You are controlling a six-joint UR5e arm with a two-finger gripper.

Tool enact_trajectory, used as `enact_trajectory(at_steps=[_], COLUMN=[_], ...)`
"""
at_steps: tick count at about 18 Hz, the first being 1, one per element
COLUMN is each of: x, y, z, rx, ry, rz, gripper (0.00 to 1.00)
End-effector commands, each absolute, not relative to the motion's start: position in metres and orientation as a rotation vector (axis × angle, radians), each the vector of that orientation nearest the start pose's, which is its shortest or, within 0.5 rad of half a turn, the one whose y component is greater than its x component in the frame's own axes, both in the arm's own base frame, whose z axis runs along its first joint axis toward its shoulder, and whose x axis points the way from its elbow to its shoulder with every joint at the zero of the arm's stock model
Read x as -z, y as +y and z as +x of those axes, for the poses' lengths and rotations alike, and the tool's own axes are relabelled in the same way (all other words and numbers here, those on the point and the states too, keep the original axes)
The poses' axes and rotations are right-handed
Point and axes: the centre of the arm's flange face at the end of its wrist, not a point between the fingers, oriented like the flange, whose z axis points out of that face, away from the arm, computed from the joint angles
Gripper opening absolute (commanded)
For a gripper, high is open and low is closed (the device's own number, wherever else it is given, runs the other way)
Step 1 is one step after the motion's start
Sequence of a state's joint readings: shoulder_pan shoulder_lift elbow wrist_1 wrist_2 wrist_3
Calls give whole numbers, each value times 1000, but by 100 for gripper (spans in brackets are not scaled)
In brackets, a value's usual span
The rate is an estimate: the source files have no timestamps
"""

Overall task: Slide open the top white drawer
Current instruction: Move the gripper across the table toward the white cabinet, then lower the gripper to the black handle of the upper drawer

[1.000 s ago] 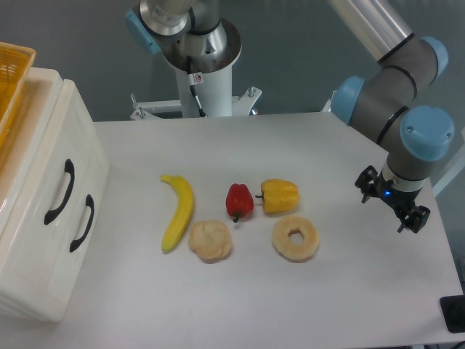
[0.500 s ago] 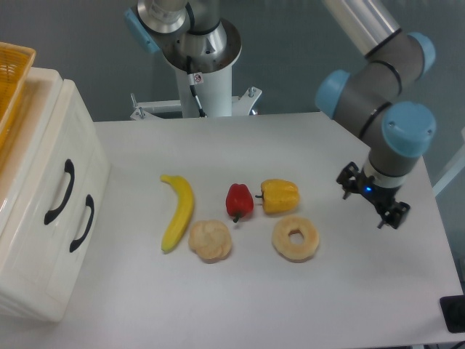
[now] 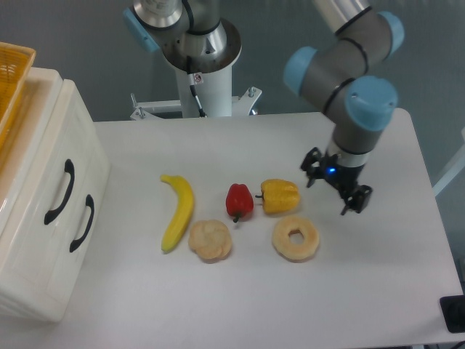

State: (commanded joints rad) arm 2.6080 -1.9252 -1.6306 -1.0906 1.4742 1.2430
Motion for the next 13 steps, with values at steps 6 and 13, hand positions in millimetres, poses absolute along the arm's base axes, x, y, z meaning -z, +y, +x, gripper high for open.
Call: enact_trajectory(at_steps=[6,13], x=[-328,-357], y=[486,517], z=[-378,-333], rx=[101,93], ry=[244,-72], rz=[-3058,-3046], gripper=[100,100])
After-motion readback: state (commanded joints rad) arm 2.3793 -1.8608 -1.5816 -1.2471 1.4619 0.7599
